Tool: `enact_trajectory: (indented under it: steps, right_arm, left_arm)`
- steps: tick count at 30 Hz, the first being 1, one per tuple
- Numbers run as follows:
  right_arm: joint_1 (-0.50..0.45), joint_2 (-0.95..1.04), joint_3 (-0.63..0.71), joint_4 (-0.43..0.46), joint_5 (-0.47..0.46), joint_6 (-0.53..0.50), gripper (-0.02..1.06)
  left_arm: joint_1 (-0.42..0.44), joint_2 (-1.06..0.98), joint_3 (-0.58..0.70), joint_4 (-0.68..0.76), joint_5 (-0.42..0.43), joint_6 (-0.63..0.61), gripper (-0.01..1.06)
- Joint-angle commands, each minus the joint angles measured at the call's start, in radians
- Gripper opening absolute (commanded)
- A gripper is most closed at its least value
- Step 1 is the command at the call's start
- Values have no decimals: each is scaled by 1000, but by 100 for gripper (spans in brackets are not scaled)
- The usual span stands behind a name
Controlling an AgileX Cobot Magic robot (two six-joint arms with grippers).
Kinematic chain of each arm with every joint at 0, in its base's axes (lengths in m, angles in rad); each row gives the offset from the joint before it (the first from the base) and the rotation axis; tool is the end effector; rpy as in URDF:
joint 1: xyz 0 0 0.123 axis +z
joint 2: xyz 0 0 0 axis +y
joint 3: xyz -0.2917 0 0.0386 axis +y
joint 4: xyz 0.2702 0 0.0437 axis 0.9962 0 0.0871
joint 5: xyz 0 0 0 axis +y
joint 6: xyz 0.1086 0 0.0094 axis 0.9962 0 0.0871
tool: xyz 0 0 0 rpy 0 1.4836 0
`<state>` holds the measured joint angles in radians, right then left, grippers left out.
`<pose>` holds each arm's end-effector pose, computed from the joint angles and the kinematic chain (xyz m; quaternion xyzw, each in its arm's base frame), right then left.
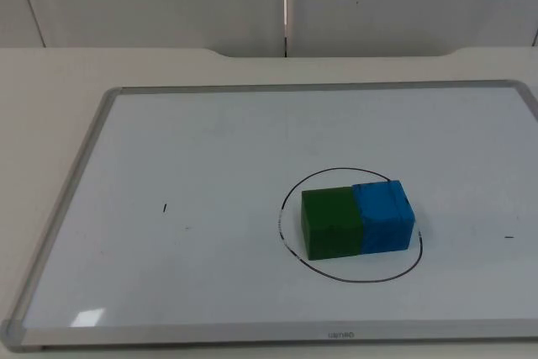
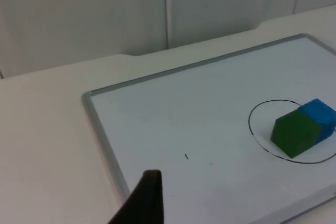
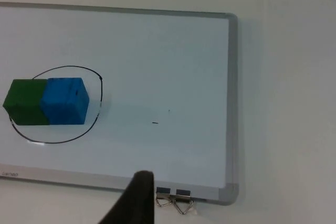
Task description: Push the two cubes into the marked area.
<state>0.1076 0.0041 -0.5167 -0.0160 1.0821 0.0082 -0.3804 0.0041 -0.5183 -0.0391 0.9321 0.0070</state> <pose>0.0191 0.0005 0.2828 -0.0421 0.8545 0.0220 0.5174 0.0222 -0.0126 0.2983 0.1563 0.7985 -0.1270 0.5672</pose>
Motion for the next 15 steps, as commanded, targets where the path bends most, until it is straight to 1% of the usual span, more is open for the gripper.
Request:
enact_trajectory:
  steps: [1, 6, 7, 9, 12, 13, 15]
  right_arm:
    - [-7, -4, 1, 2, -3, 2, 105]
    - [-7, -4, 1, 2, -3, 2, 105]
    - [-7, -4, 1, 2, -3, 2, 105]
    - [-7, -4, 1, 2, -3, 2, 105]
    - [-7, -4, 1, 2, -3, 2, 105]
    - [-7, -4, 1, 2, -3, 2, 105]
    - [-7, -4, 1, 2, -3, 2, 105]
  left_arm:
    - [38, -4, 5, 4, -5, -7, 105]
    - [142, -4, 5, 4, -5, -7, 105]
    - [142, -4, 5, 4, -5, -7, 105]
    - [173, -4, 5, 4, -5, -7, 105]
    - [244, -4, 5, 4, -5, -7, 105]
    - [244, -4, 5, 4, -5, -7, 105]
    - [287, -4, 5, 4, -5, -7, 105]
